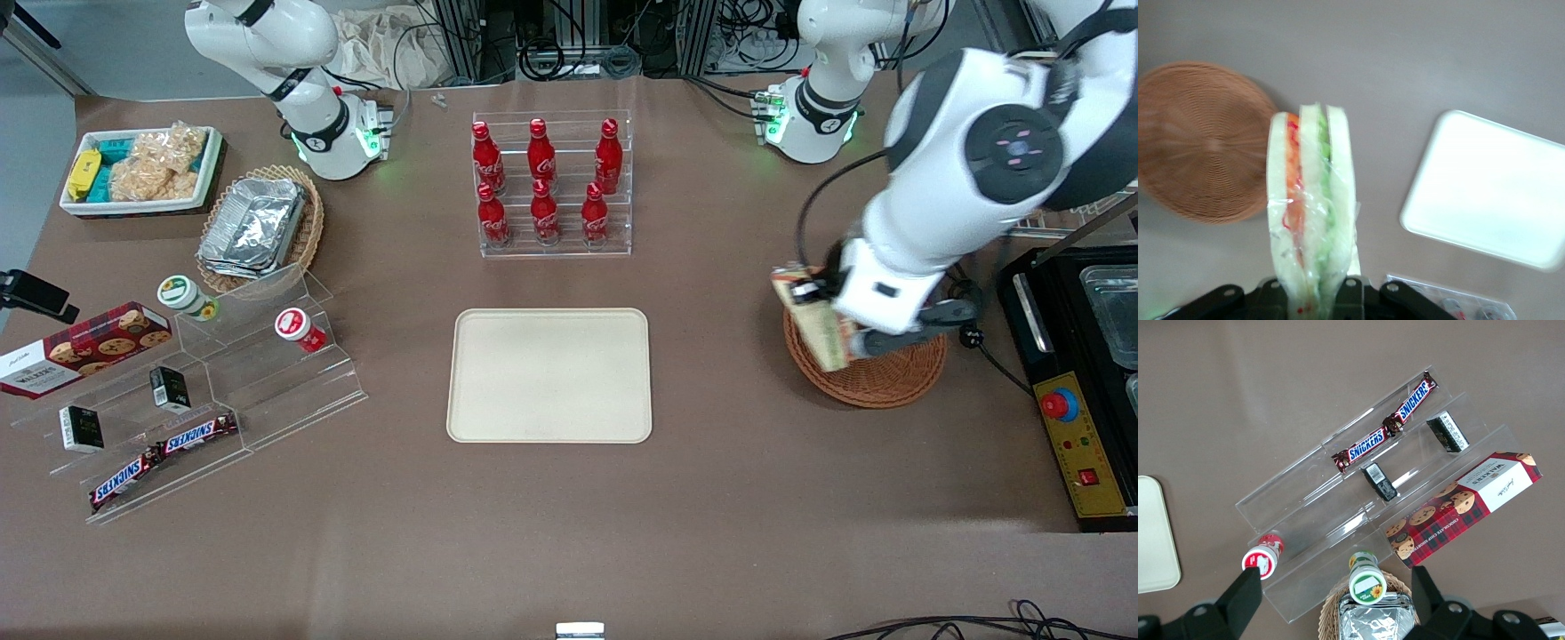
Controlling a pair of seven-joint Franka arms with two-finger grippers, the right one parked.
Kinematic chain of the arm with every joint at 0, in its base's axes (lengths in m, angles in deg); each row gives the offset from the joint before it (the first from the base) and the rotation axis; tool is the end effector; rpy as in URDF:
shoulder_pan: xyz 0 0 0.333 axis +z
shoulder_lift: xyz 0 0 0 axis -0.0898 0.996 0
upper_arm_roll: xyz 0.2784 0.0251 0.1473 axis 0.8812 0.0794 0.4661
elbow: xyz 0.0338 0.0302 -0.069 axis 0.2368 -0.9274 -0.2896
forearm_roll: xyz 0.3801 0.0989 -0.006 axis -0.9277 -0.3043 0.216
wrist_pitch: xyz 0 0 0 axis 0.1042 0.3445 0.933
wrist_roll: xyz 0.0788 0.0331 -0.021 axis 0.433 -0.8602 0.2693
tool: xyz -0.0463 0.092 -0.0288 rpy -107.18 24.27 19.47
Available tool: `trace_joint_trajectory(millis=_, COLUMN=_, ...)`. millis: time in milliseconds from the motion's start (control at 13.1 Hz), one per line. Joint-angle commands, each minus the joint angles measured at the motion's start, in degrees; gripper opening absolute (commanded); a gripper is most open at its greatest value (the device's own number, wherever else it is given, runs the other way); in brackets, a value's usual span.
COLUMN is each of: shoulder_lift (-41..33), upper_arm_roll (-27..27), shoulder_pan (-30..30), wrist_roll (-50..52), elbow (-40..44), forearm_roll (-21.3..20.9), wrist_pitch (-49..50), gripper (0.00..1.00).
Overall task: Place sandwich from basket to tray
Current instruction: 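Lift the sandwich out of the basket with the left gripper, then carry the sandwich over the cream tray and lower it down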
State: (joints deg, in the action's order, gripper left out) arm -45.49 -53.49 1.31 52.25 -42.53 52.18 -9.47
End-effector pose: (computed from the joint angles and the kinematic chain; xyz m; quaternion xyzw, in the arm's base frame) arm 0.5786 -0.2493 0.5276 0.9908 0.1203 -0.0567 0.0243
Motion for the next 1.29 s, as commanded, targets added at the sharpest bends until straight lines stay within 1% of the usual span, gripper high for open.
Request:
trace_joint_trajectory(millis=0, shoulder_lift=10.93, upper_arm_roll=-1.13, shoulder_pan=-7.75, wrist_roll=1.63, elbow=6.67, forearm_roll=-2.37, wrist_pitch=-5.29, gripper=0.0)
trace_joint_trajectory(millis=76, shoulder_lift=15.13, upper_arm_roll=-1.13, shoulder_pan=-10.22, wrist_roll=1.99, elbow=6.84, forearm_roll=-3.95, wrist_pitch=-9.16, gripper=0.0)
trace_joint_trajectory(millis=152, shoulder_lift=18.13, upper_arm_roll=-0.86, shoulder_pan=-13.55, wrist_roll=3.38, elbow=7.19, forearm_roll=-6.57, wrist_pitch=-11.81, gripper=0.0)
trace_joint_trajectory(millis=228, shoulder_lift=21.04, upper_arm_roll=-0.77, shoulder_pan=-15.93, wrist_roll=6.18, elbow=7.28, forearm_roll=-10.34, wrist_pitch=-14.18, gripper=0.0)
trace_joint_trajectory(millis=304, shoulder_lift=23.59, upper_arm_roll=-0.86, shoulder_pan=-16.57, wrist_roll=7.6, elbow=7.19, forearm_roll=-13.95, wrist_pitch=-15.69, gripper=0.0)
trace_joint_trajectory(millis=380, shoulder_lift=26.22, upper_arm_roll=-0.86, shoulder_pan=-16.66, wrist_roll=7.61, elbow=7.19, forearm_roll=-15.55, wrist_pitch=-16.75, gripper=0.0)
trace_joint_trajectory(millis=533, shoulder_lift=30.89, upper_arm_roll=-0.86, shoulder_pan=-17.01, wrist_roll=7.35, elbow=7.19, forearm_roll=-16.18, wrist_pitch=-21.47, gripper=0.0)
trace_joint_trajectory(millis=609, shoulder_lift=32.39, upper_arm_roll=-0.77, shoulder_pan=-17.79, wrist_roll=7.44, elbow=7.19, forearm_roll=-16.96, wrist_pitch=-22.81, gripper=0.0)
trace_joint_trajectory(millis=761, shoulder_lift=34.15, upper_arm_roll=0.01, shoulder_pan=-18.77, wrist_roll=7.96, elbow=7.45, forearm_roll=-20.38, wrist_pitch=-23.52, gripper=0.0)
trace_joint_trajectory(millis=837, shoulder_lift=34.25, upper_arm_roll=0.02, shoulder_pan=-18.77, wrist_roll=7.97, elbow=7.46, forearm_roll=-20.49, wrist_pitch=-23.7, gripper=0.0)
trace_joint_trajectory(millis=913, shoulder_lift=34.34, upper_arm_roll=0.02, shoulder_pan=-18.77, wrist_roll=8.05, elbow=7.46, forearm_roll=-20.49, wrist_pitch=-23.79, gripper=0.21)
trace_joint_trajectory(millis=989, shoulder_lift=34.34, upper_arm_roll=0.02, shoulder_pan=-18.77, wrist_roll=7.97, elbow=7.37, forearm_roll=-20.49, wrist_pitch=-23.79, gripper=0.76)
trace_joint_trajectory(millis=1065, shoulder_lift=34.25, upper_arm_roll=0.02, shoulder_pan=-18.77, wrist_roll=7.97, elbow=7.37, forearm_roll=-20.49, wrist_pitch=-23.79, gripper=0.99)
trace_joint_trajectory(millis=1217, shoulder_lift=33.64, upper_arm_roll=0.02, shoulder_pan=-18.77, wrist_roll=7.97, elbow=7.46, forearm_roll=-20.49, wrist_pitch=-23.79, gripper=1.0)
